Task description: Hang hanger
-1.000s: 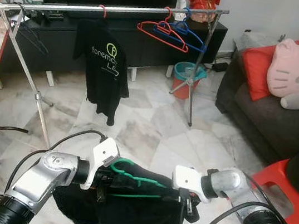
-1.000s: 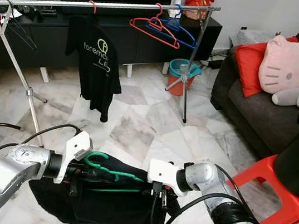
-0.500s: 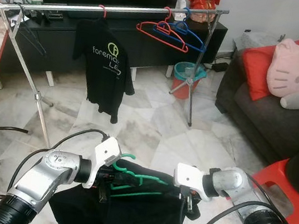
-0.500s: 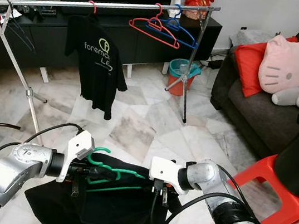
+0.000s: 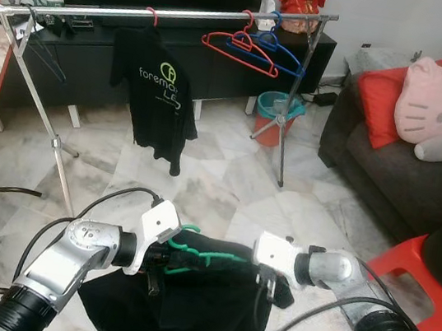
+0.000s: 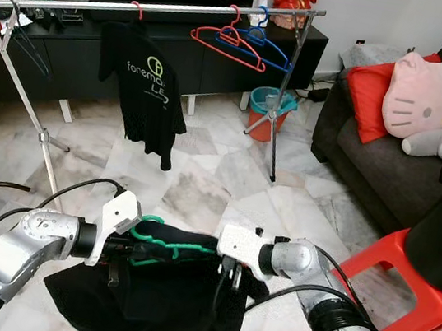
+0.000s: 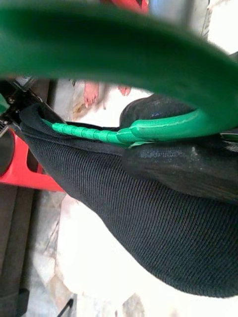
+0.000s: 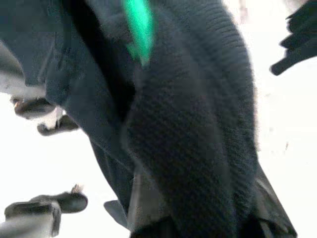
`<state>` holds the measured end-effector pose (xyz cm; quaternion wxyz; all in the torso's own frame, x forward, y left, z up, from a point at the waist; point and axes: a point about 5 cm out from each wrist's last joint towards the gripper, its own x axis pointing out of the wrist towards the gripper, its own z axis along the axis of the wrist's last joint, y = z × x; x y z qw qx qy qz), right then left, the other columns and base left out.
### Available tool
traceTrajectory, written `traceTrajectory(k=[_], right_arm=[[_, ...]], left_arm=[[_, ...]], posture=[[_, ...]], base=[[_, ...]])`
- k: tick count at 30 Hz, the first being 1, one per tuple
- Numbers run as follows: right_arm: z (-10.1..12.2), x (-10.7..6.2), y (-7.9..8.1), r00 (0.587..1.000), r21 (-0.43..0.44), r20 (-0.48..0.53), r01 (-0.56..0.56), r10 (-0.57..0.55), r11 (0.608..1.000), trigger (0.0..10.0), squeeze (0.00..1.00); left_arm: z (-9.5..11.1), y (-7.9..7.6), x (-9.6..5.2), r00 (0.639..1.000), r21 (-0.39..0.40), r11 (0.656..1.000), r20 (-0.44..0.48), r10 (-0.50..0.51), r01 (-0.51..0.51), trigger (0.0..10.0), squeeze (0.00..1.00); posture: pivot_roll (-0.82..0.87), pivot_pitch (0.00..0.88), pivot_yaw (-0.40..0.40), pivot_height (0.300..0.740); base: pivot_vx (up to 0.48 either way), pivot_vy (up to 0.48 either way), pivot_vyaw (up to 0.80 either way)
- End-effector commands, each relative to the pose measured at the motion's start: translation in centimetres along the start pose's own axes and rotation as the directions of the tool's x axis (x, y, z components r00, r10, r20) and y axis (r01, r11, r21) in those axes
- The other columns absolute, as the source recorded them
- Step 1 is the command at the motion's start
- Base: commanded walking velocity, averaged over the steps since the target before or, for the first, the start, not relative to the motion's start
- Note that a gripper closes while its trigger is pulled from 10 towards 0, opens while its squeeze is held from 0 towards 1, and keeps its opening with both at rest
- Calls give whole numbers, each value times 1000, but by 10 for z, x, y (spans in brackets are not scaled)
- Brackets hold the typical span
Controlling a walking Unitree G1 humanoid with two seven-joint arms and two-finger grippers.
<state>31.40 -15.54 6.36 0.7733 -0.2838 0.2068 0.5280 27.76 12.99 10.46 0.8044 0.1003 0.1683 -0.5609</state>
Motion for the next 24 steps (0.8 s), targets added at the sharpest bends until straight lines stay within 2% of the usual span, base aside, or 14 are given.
traceTrajectory(k=[1, 3, 6, 8, 10, 14, 18, 24], right_arm=[[2, -11, -7, 998, 50, 63, 27, -31, 998, 10000, 1000], [-4, -12, 6, 994, 26, 40, -107, 106, 994, 10000, 1000], [-6, -12, 10, 988, 24, 27, -155, 154, 988, 10000, 1000], [-10, -15, 18, 966, 5, -8, -257, 257, 966, 10000, 1000], [-13, -18, 15, 970, -2, -39, -241, 241, 970, 10000, 1000], [-11, -22, 6, 982, -4, -38, -186, 186, 983, 10000, 1000], [-7, -26, 0, 990, 10, -5, -144, 144, 990, 10000, 1000], [-5, -31, 0, 990, 31, 34, -138, 137, 990, 10000, 1000]], left_arm=[[-14, 6, -8, 996, -38, 998, -74, 46, -49, 0, 0], [-15, 5, -8, 996, -36, 999, -83, 36, -39, 0, 0], [-16, 4, -7, 996, -33, 999, -88, 33, -36, 0, 0], [-17, 4, -7, 995, -28, 999, -94, 30, -33, 0, 0], [-17, 4, -7, 995, -25, 999, -96, 29, -32, 0, 0], [-21, 3, -7, 993, -20, 999, -119, 26, -28, 0, 0], [-26, 2, -7, 990, -23, 999, -136, 27, -30, 0, 0], [-29, 4, -7, 988, -22, 999, -152, 36, -40, 0, 0]], posture=[[74, 0, -58, 740], [74, 0, -59, 740], [72, 0, -57, 740], [73, 0, -59, 740], [73, 0, -59, 740], [70, 0, -58, 740], [66, 0, -55, 740], [64, 0, -52, 740]], base=[[0, 0, 0], [0, 0, 0], [0, 0, 0], [0, 0, 0], [0, 0, 0], [0, 0, 0], [0, 0, 0], [0, 0, 0]])
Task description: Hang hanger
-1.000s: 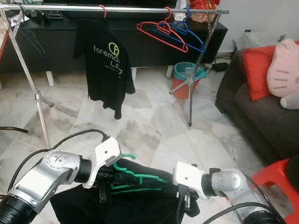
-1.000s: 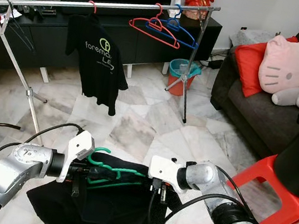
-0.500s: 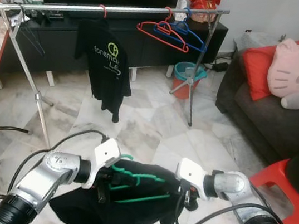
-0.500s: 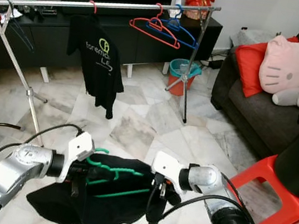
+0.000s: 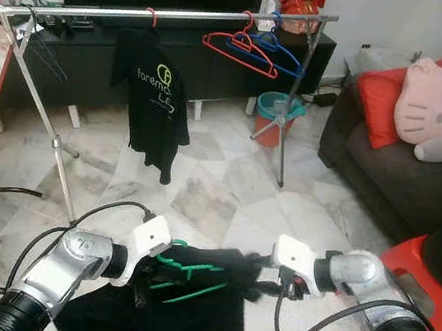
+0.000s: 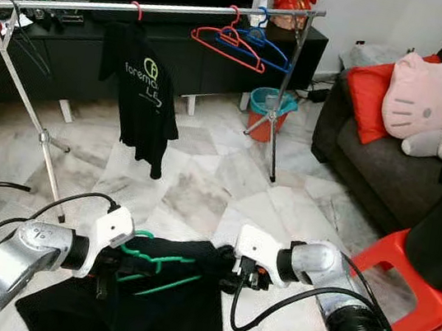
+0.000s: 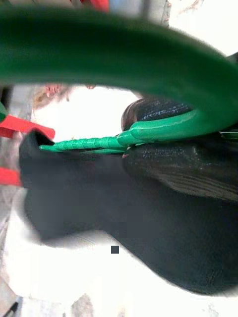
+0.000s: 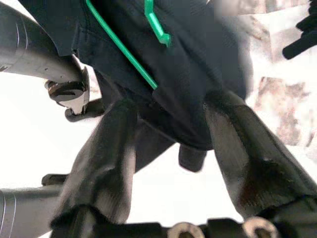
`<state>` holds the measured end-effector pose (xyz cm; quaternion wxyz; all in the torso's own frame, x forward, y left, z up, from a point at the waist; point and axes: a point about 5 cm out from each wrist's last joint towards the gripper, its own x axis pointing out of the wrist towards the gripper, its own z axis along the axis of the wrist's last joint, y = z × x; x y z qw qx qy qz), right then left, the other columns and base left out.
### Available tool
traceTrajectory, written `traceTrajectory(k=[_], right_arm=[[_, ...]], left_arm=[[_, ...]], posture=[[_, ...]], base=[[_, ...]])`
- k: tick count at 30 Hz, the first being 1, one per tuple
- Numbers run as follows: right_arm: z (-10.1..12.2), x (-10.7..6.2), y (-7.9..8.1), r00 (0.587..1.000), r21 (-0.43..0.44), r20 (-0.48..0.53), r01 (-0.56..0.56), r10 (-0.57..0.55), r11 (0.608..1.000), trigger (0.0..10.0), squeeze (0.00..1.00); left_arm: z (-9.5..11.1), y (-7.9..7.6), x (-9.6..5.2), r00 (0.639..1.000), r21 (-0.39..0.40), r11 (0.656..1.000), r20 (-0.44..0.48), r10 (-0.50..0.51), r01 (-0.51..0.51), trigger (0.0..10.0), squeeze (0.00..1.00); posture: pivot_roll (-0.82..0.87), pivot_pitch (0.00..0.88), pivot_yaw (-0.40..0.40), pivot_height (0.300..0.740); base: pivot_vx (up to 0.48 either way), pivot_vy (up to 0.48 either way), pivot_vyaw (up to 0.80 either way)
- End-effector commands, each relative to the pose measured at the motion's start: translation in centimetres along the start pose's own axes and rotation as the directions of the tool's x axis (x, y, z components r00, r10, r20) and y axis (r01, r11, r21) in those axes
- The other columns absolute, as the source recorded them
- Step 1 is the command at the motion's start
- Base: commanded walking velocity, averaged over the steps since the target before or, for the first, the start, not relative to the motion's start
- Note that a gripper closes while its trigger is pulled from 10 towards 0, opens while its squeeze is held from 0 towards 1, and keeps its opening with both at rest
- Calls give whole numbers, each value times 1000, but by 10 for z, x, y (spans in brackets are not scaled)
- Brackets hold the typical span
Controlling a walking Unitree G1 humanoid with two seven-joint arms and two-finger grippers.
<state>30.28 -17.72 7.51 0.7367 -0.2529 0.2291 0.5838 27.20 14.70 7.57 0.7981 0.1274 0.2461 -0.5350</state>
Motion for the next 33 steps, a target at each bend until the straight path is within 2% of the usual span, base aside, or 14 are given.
traceTrajectory(k=[1, 5, 6, 7, 8, 11, 14, 15, 16, 17, 18, 25, 28, 33], right_arm=[[1, -5, -2, 999, 11, 23, 22, -22, 1000, 10000, 1000], [0, -8, -6, 994, 1, 18, 109, -109, 994, 10000, 1000], [-2, -9, -11, 984, 11, 3, 178, -178, 984, 10000, 647], [-3, -9, -15, 974, 18, -9, 226, -226, 974, 10000, 647], [-5, -10, -18, 962, 18, -25, 274, -273, 962, 10000, 0], [-14, -10, -25, 892, 63, -80, 449, -444, 891, 10000, 0], [-17, -5, -25, 847, 102, -94, 531, -523, 841, 10000, 0], [-18, -1, -24, 824, 120, -96, 567, -559, 815, 10000, 0], [-18, -1, -24, 824, 120, -96, 567, -559, 815, 10000, 0], [-18, 4, -22, 805, 143, -88, 594, -587, 792, 10000, 0], [-18, 6, -21, 793, 154, -88, 609, -603, 778, 10000, 0], [-19, 15, -18, 718, 163, -89, 694, -690, 702, 10000, 0], [-18, 11, -21, 635, 151, -70, 769, -769, 621, 10000, 0], [-15, -1, -27, 452, 157, -38, 883, -891, 442, 10000, 0]], left_arm=[[4, 2, -2, 1000, 24, 1000, 11, 13, -13, 0, 0], [1, 5, -2, 999, 17, 999, 7, 41, -41, 0, 0], [2, 6, -2, 998, 15, 998, 13, 55, -55, 0, 0], [2, 7, -2, 998, 14, 998, 16, 65, -66, 0, 0], [3, 8, -1, 997, 12, 997, 22, 71, -71, 0, 0], [6, 11, -1, 994, 8, 994, 43, 104, -105, 0, 0], [9, 18, -1, 984, 0, 986, 53, 168, -168, 0, 0], [11, 23, -2, 977, -6, 979, 64, 205, -205, 1098, 0], [11, 23, -2, 977, -6, 979, 64, 205, -205, 1098, 0], [14, 28, -1, 965, -28, 968, 76, 251, -250, 7059, 0], [16, 30, -1, 960, -41, 964, 85, 266, -264, 10000, 0], [37, 37, 4, 926, -132, 937, 161, 342, -323, 10000, 0], [58, 41, 9, 894, -221, 908, 204, 399, -355, 10000, 0], [77, 31, 16, 906, -233, 928, 246, 345, -290, 10000, 0]], posture=[[63, 0, -51, 740], [60, 0, -50, 740], [59, 0, -50, 740], [59, 0, -50, 740], [59, 0, -50, 740], [57, 0, -46, 740], [55, 0, -44, 740], [54, 0, -43, 740], [54, 0, -43, 740], [55, 0, -39, 740], [55, 0, -38, 740], [56, 0, -37, 740], [59, 0, -34, 740], [55, 0, -27, 740]], base=[[0, 0, 0], [0, 0, 0], [0, 0, 0], [0, 0, 0], [0, 0, 0], [0, 0, 0], [0, 0, 0], [0, 0, 0], [0, 0, 0], [0, 0, 0], [0, 0, 0], [0, 0, 0], [0, 0, 0], [0, 0, 0]])
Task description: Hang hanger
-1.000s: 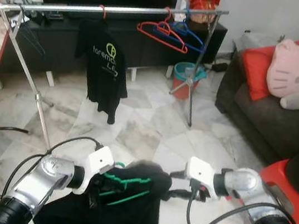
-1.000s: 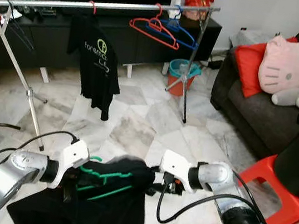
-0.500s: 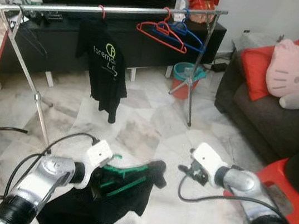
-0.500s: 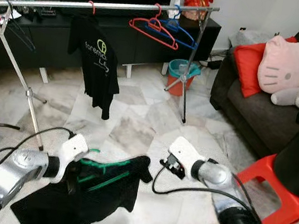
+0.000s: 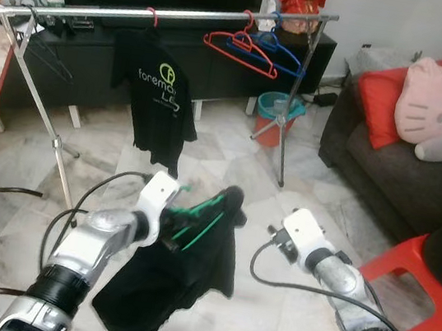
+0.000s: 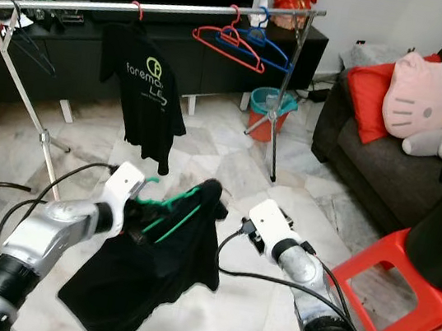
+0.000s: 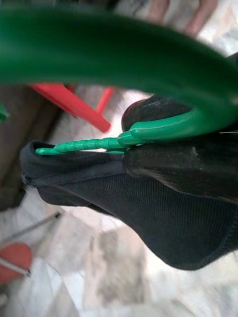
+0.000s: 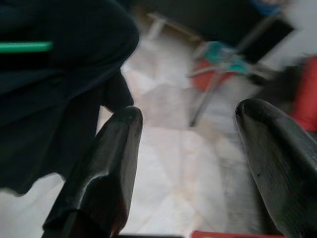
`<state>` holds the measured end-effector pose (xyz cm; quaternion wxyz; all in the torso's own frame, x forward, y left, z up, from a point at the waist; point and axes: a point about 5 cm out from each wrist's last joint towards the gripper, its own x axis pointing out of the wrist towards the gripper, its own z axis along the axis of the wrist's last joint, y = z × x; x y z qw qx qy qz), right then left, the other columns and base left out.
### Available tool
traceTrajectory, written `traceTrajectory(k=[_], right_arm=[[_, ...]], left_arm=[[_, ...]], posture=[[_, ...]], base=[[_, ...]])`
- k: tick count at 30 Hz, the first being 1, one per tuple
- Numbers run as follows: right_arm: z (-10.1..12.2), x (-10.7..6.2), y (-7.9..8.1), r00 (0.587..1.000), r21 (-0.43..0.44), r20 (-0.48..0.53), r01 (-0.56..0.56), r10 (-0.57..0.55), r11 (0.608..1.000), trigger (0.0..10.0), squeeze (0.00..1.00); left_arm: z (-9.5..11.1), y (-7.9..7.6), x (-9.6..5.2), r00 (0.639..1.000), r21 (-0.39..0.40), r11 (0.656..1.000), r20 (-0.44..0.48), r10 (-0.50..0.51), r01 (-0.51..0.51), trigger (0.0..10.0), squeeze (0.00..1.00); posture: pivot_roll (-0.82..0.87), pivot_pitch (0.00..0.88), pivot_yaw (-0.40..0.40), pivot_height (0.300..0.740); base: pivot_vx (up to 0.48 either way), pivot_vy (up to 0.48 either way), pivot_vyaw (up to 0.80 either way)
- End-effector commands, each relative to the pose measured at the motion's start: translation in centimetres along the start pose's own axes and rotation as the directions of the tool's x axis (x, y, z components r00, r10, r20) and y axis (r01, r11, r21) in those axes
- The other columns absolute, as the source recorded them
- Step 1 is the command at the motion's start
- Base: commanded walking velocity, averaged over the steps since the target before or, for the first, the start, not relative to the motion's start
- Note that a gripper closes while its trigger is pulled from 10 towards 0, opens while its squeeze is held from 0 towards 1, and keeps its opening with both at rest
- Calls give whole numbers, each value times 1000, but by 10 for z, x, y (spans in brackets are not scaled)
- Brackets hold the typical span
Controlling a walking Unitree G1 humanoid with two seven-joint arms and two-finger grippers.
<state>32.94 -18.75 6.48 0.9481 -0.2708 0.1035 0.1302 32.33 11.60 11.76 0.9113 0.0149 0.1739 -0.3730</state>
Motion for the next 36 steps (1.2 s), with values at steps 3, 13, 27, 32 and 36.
traceTrajectory(k=[3, 13, 27, 32, 36], right_arm=[[-2, -6, -3, 993, 48, 40, 111, -113, 993, 10000, 0], [-5, -15, 26, 985, 89, 118, 114, -125, 989, 10000, 0], [1, -17, 32, 968, 105, 194, 143, -161, 984, 10000, 0], [3, -16, 34, 965, 115, 205, 139, -161, 983, 10000, 0], [4, -16, 32, 960, 110, 209, 167, -187, 980, 10000, 0]], left_arm=[[17, -10, 4, 999, -20, 1000, 36, -21, 21, 10000, 0], [40, -31, 3, 993, 16, 996, 81, -91, 90, 10000, 0], [59, -63, 5, 976, 79, 978, 90, -199, 192, 10000, 0], [60, -64, 4, 977, 90, 978, 84, -197, 189, 10000, 0], [60, -64, 3, 977, 94, 978, 82, -196, 188, 10000, 0]], posture=[[60, 0, -22, 740], [50, 0, -2, 740], [60, 0, -9, 740], [65, 0, -11, 740], [68, 0, -13, 740]], base=[[0, 0, 0], [0, 0, 0], [0, 0, 0], [0, 0, 0], [0, 0, 0]])
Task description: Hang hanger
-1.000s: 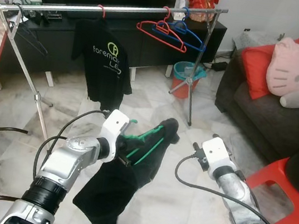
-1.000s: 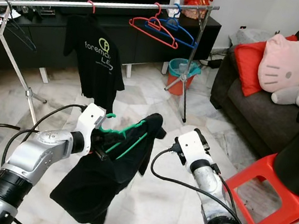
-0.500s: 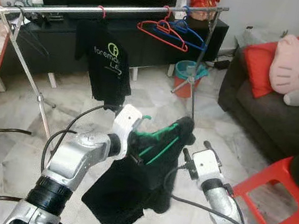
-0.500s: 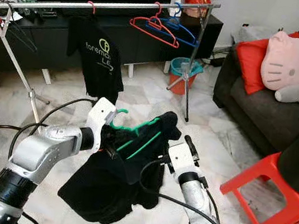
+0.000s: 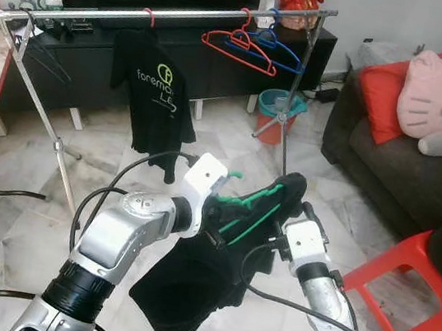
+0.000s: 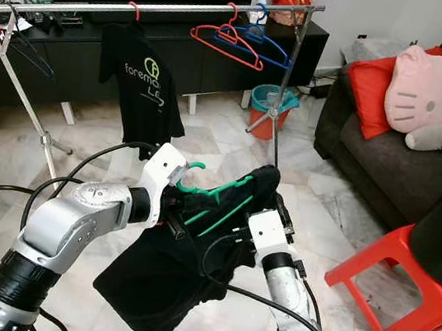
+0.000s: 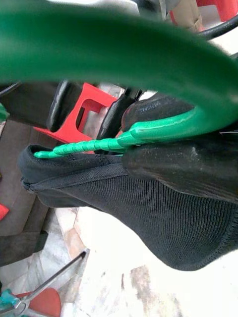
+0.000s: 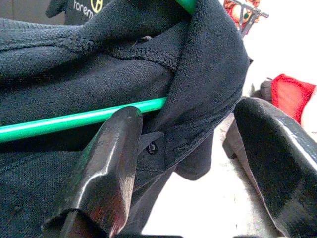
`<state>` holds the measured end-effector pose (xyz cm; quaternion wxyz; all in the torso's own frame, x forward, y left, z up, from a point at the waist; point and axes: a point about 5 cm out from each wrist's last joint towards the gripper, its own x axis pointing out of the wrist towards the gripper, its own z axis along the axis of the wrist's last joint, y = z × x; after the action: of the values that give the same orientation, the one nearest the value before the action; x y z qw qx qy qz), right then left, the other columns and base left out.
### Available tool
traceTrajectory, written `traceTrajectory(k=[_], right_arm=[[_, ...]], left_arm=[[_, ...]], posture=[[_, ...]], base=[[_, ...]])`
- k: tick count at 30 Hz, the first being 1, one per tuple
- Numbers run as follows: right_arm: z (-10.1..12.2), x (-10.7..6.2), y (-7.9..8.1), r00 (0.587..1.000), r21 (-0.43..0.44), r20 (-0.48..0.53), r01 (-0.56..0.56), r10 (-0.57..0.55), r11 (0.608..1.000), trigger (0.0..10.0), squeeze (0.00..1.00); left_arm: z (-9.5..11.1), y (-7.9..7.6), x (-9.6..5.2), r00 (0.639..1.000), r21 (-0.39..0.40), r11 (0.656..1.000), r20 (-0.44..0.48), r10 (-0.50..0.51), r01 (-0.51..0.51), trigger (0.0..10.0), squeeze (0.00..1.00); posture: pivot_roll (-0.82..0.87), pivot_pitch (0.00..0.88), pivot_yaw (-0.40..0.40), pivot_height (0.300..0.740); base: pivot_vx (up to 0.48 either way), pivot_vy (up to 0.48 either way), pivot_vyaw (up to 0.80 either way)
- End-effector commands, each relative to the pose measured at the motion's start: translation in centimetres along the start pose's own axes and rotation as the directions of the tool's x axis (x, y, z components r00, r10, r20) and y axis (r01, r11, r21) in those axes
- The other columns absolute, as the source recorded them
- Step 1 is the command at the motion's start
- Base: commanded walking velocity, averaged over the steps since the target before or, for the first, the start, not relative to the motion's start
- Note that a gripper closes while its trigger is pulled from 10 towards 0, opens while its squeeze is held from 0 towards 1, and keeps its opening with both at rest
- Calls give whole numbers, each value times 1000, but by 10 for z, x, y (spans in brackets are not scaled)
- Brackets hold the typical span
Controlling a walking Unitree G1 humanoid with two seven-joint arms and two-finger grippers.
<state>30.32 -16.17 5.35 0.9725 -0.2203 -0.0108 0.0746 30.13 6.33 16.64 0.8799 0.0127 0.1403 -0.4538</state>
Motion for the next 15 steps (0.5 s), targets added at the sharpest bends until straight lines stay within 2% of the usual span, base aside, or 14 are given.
traceTrajectory(k=[1, 5, 8, 15], right_arm=[[3, 2, -4, 999, -6, 19, 40, -40, 999, 10000, 0], [5, 3, -13, 994, -17, 31, 102, -102, 995, 10000, 0], [4, 3, -25, 982, -6, 34, 187, -186, 982, 10000, 0], [0, 3, -24, 981, 37, 0, 192, -192, 981, 10000, 0]], left_arm=[[13, -5, -1, 999, 41, 999, 32, -24, 22, 10000, 0], [12, -5, -2, 999, 53, 998, 29, -22, 20, 10000, 0], [12, -5, -1, 999, 60, 998, 28, -19, 17, 10000, 0], [12, -6, -1, 999, 69, 997, 28, -19, 17, 10000, 0]], posture=[[69, 0, -14, 740], [69, 0, -15, 740], [71, 0, -19, 740], [72, 0, -20, 740]], base=[[0, 0, 0], [0, 0, 0], [0, 0, 0], [0, 0, 0]])
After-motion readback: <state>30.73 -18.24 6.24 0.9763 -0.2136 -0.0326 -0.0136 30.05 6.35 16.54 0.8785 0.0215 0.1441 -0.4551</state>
